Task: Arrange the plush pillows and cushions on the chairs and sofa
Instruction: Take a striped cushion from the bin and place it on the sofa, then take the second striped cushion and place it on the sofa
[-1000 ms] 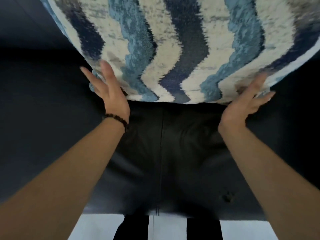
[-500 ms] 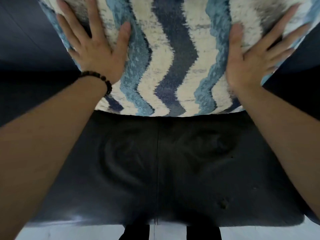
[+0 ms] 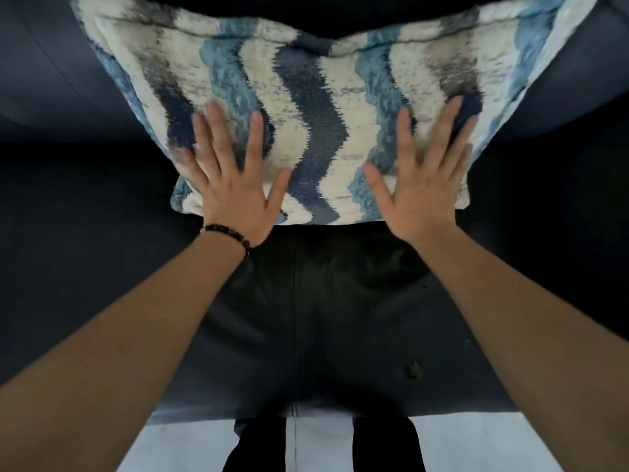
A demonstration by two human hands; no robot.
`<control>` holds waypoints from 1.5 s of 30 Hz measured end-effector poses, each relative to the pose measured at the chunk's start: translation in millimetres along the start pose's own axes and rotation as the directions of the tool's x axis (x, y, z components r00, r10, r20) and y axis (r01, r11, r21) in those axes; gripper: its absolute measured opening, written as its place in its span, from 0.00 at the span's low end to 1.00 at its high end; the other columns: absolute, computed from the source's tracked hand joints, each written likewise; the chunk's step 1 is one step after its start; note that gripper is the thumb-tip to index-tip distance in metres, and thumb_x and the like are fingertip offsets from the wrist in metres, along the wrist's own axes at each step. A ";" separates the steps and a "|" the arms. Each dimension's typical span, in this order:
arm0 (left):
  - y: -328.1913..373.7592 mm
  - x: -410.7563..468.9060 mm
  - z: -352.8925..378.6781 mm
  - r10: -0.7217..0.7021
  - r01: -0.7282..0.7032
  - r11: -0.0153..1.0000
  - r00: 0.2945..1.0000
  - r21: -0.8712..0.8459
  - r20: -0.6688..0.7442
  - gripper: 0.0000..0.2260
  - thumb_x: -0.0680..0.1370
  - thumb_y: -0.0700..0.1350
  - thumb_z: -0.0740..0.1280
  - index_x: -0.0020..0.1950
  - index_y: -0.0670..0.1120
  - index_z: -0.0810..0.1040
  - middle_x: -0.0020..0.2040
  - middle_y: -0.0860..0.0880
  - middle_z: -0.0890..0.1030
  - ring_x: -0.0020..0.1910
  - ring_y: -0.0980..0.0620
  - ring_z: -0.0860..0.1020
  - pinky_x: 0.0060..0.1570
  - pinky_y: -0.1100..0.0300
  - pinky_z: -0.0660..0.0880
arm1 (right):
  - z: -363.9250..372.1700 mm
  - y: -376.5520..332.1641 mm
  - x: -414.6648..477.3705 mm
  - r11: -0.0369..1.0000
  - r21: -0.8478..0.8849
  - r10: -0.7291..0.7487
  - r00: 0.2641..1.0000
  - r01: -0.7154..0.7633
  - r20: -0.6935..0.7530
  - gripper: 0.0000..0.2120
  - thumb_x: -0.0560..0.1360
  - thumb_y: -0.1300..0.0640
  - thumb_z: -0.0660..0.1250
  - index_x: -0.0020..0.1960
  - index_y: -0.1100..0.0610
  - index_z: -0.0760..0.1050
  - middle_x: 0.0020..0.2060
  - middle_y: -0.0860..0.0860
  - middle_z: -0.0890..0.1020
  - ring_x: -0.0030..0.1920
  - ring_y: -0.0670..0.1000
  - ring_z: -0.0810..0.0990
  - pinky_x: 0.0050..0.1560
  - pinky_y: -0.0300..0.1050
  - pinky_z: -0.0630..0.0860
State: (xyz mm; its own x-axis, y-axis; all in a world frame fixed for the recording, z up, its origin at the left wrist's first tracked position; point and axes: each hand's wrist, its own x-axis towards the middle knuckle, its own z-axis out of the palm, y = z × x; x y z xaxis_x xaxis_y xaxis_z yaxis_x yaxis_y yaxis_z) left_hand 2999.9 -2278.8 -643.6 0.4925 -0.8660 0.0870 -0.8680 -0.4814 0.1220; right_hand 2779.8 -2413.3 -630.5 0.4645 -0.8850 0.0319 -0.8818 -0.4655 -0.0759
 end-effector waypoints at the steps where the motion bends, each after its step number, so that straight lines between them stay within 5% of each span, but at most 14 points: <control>1: -5.5 -7.0 7.2 0.018 -0.020 0.999 0.999 0.045 0.044 0.34 0.83 0.65 0.50 0.83 0.50 0.45 0.80 0.30 0.48 0.79 0.29 0.47 0.73 0.26 0.48 | 6.4 7.6 -4.6 0.994 -0.090 -0.066 0.997 0.069 0.041 0.39 0.81 0.31 0.51 0.83 0.50 0.42 0.79 0.69 0.46 0.77 0.76 0.45 0.74 0.76 0.52; 5: -9.4 -11.4 14.0 -0.049 0.043 0.997 0.993 0.065 0.104 0.33 0.84 0.63 0.50 0.83 0.50 0.42 0.81 0.32 0.46 0.80 0.31 0.46 0.73 0.28 0.53 | 13.4 22.1 -4.5 0.981 -0.186 -0.033 0.997 0.046 0.073 0.41 0.81 0.35 0.57 0.82 0.47 0.37 0.80 0.67 0.44 0.78 0.75 0.44 0.72 0.77 0.56; 9: 3.5 -20.8 -9.7 -0.084 0.109 0.989 0.972 -0.103 0.217 0.30 0.85 0.58 0.52 0.83 0.49 0.47 0.82 0.37 0.45 0.81 0.34 0.44 0.76 0.35 0.50 | -4.7 5.2 -21.2 1.000 -0.018 0.015 0.991 -0.013 0.133 0.39 0.82 0.38 0.55 0.82 0.51 0.37 0.80 0.67 0.42 0.79 0.72 0.43 0.77 0.70 0.52; 12: 6.5 -53.2 -53.8 -0.103 0.218 0.944 0.908 -0.247 0.406 0.27 0.86 0.54 0.53 0.82 0.45 0.54 0.83 0.40 0.49 0.82 0.38 0.48 0.79 0.42 0.50 | -42.6 2.6 -69.1 0.996 0.071 0.038 0.959 -0.060 0.281 0.37 0.83 0.39 0.52 0.83 0.54 0.40 0.81 0.65 0.42 0.80 0.69 0.45 0.78 0.67 0.51; 15: 15.4 -110.8 -138.7 -0.151 0.334 0.870 0.880 -0.363 0.450 0.26 0.86 0.52 0.55 0.81 0.41 0.58 0.82 0.38 0.54 0.81 0.38 0.52 0.79 0.45 0.51 | -110.9 -0.1 -131.0 0.975 0.186 0.027 0.894 -0.123 0.448 0.36 0.83 0.39 0.52 0.83 0.54 0.42 0.82 0.60 0.43 0.81 0.64 0.45 0.79 0.64 0.52; 19: 44.0 -182.8 -294.5 -0.222 0.519 0.712 0.805 -0.473 0.550 0.28 0.84 0.55 0.54 0.82 0.47 0.54 0.83 0.48 0.55 0.81 0.48 0.53 0.80 0.50 0.51 | -246.0 -1.7 -207.5 0.855 0.408 0.072 0.852 -0.321 0.519 0.34 0.83 0.39 0.52 0.83 0.53 0.48 0.83 0.53 0.48 0.82 0.55 0.47 0.80 0.58 0.54; 23: 60.1 -234.5 -427.8 -0.289 0.585 0.574 0.799 -0.573 0.527 0.31 0.81 0.56 0.60 0.82 0.51 0.56 0.81 0.53 0.61 0.79 0.54 0.59 0.78 0.48 0.59 | -369.7 7.3 -259.3 0.729 0.547 0.099 0.855 -0.411 0.509 0.32 0.82 0.39 0.57 0.82 0.49 0.54 0.81 0.45 0.56 0.80 0.47 0.56 0.74 0.42 0.58; 27: 59.0 -257.8 -495.9 -0.335 0.593 0.409 0.804 -0.693 0.491 0.29 0.81 0.50 0.64 0.80 0.53 0.60 0.77 0.54 0.67 0.75 0.56 0.66 0.73 0.54 0.64 | -439.9 18.7 -281.6 0.535 0.694 0.210 0.872 -0.481 0.443 0.29 0.81 0.43 0.62 0.80 0.47 0.60 0.76 0.46 0.67 0.74 0.46 0.67 0.74 0.48 0.67; 31: 40.1 -236.6 -526.4 -0.246 0.549 0.369 0.836 -0.749 0.491 0.26 0.82 0.43 0.66 0.79 0.52 0.63 0.73 0.52 0.72 0.71 0.54 0.71 0.68 0.58 0.66 | -480.3 5.1 -281.2 0.347 0.798 0.391 0.850 -0.492 0.354 0.27 0.81 0.49 0.65 0.78 0.49 0.64 0.72 0.47 0.73 0.69 0.46 0.73 0.62 0.34 0.70; 34: 24.2 -205.4 -548.3 -0.190 0.520 0.324 0.854 -0.790 0.485 0.24 0.82 0.43 0.65 0.77 0.52 0.66 0.70 0.51 0.75 0.66 0.54 0.74 0.71 0.49 0.69 | -502.0 -12.6 -287.6 0.300 0.804 0.519 0.796 -0.513 0.313 0.26 0.81 0.49 0.64 0.78 0.48 0.64 0.72 0.46 0.74 0.69 0.44 0.73 0.51 0.25 0.66; 40: 23.7 -172.0 -544.0 0.037 0.481 0.382 0.845 -0.789 0.534 0.23 0.81 0.43 0.66 0.76 0.51 0.68 0.62 0.54 0.79 0.60 0.60 0.76 0.70 0.45 0.71 | -525.3 -39.6 -343.0 0.282 0.743 0.686 0.669 -0.608 0.287 0.24 0.82 0.48 0.62 0.77 0.47 0.65 0.74 0.48 0.71 0.71 0.49 0.72 0.64 0.41 0.67; 45: 81.7 -170.6 -536.1 0.238 0.476 0.464 0.745 -0.747 0.623 0.21 0.81 0.44 0.67 0.74 0.51 0.70 0.61 0.53 0.80 0.64 0.51 0.77 0.68 0.46 0.72 | -538.8 -27.2 -429.0 0.128 0.748 0.838 0.474 -0.651 0.270 0.21 0.81 0.47 0.63 0.73 0.46 0.71 0.70 0.46 0.75 0.70 0.48 0.73 0.61 0.38 0.68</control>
State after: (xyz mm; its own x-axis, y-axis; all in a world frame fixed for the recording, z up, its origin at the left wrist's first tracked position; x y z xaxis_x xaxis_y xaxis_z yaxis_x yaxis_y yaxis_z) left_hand 2879.2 -2097.6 -118.4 0.1204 -0.8442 -0.5223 -0.1206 -0.5346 0.8364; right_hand 2560.3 -2024.9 -105.1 -0.4966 -0.8079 -0.3171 -0.3534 0.5220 -0.7763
